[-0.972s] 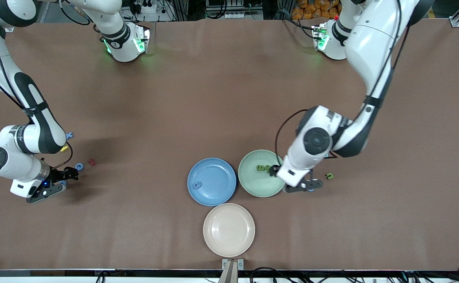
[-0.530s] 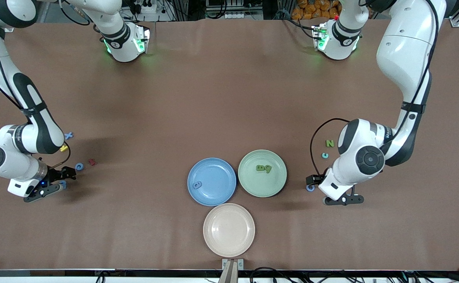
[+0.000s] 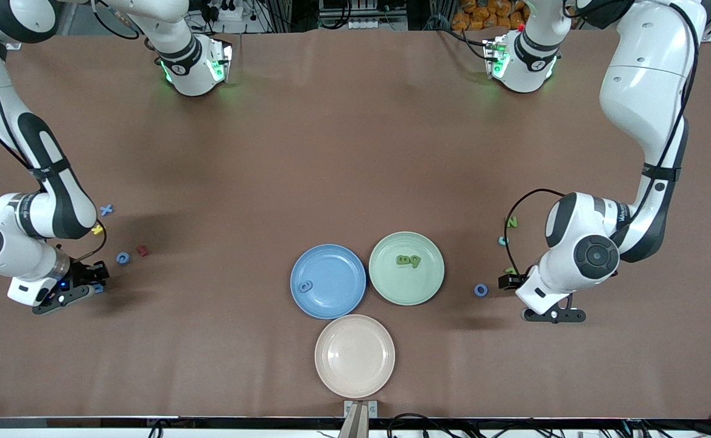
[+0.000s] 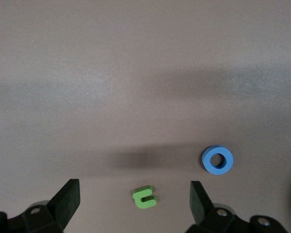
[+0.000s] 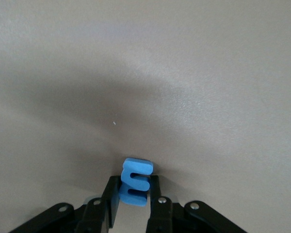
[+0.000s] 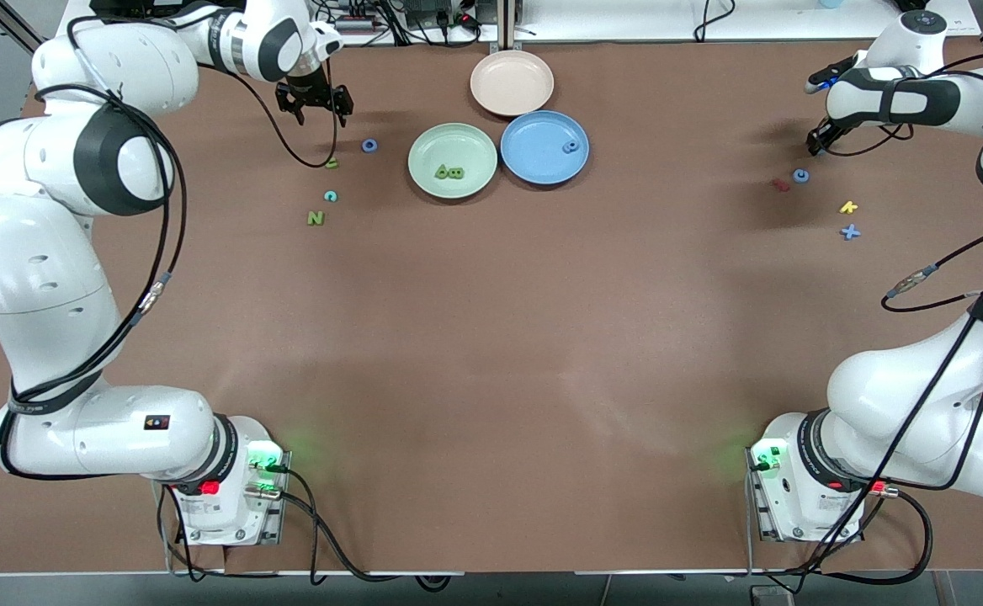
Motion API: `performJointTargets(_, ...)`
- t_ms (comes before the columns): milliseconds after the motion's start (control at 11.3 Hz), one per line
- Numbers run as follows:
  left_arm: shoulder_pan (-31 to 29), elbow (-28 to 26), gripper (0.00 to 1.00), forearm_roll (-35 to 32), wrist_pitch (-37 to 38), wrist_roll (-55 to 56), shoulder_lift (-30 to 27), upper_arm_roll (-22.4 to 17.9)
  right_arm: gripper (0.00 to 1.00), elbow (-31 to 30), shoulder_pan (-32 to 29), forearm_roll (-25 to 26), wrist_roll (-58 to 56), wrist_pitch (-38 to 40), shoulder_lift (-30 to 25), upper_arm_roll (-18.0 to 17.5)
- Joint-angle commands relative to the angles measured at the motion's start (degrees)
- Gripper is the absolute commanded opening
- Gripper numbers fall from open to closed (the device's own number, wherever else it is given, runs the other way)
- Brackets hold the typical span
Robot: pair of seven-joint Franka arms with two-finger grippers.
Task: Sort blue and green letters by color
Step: 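Return the left gripper to the green u while the right gripper lifts blue E, then grasp the green u with the left gripper while the right gripper drops E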
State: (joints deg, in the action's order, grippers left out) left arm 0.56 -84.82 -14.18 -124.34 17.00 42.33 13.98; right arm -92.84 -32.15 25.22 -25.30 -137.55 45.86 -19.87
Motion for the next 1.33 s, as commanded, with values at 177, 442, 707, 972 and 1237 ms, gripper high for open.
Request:
performJointTargets(177,-0.7,-0.3,0.95,-1.0,-3.5,0.1,2.5,0.5,0.00,0.3,1.7,-5.9,1.9,0.5,0.7,-1.0)
performJointTargets(442,-0.6,-0.2,0.82,3.4,-3.5,4.2,3.3,0.4,0.00,2.0,5.4,-16.4,8.7,11.9,-0.8,-4.5)
performJointTargets(707,-0.8,-2.2,0.80,3.5,-3.4,14.2,2.8,0.4,0.00,7.2,5.9,-17.0,23.1,25.2,-0.7,-11.7)
performJointTargets(972,-1.6,-6.0,0.80,3.4,-3.4,20.0,1.5,0.4,0.00,7.2,7.7,-17.2,41.3,26.3,-0.4,-18.9)
performJointTargets(1237,-2.9,-8.7,0.79,3.6,-3.4,20.2,0.2,0.7,0.00,7.4,10.6,-24.6,46.4,25.6,-0.2,-23.1)
